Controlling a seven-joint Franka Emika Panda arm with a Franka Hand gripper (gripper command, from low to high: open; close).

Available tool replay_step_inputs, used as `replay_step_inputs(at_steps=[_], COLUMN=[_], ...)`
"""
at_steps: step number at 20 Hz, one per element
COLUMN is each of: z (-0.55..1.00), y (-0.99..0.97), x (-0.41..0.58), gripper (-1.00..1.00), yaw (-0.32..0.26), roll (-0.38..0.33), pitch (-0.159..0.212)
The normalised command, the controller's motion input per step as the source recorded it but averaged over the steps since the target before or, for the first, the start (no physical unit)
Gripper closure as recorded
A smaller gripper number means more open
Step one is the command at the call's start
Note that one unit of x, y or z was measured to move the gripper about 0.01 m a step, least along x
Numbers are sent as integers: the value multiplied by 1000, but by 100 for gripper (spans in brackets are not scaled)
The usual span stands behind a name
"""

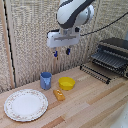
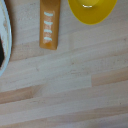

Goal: Please reach out your grabber to the yellow dish. Tenderly grip the yellow dish using your grabber. Set the yellow dish on the baking sheet. Posit your grabber on the rim of the baking sheet carrying the yellow dish. Mindfully slide the baking sheet with the yellow dish into the oven. Let go of your grabber's hold on the baking sheet's edge when it is entirely in the oven.

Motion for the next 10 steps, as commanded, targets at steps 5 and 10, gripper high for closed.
replay_step_inputs(at_steps=[5, 10], z=[-78, -79], y=[-585, -557], x=[45, 30], gripper=[-100, -100], yaw=[-48, -61], roll=[32, 24], pitch=[-5, 11])
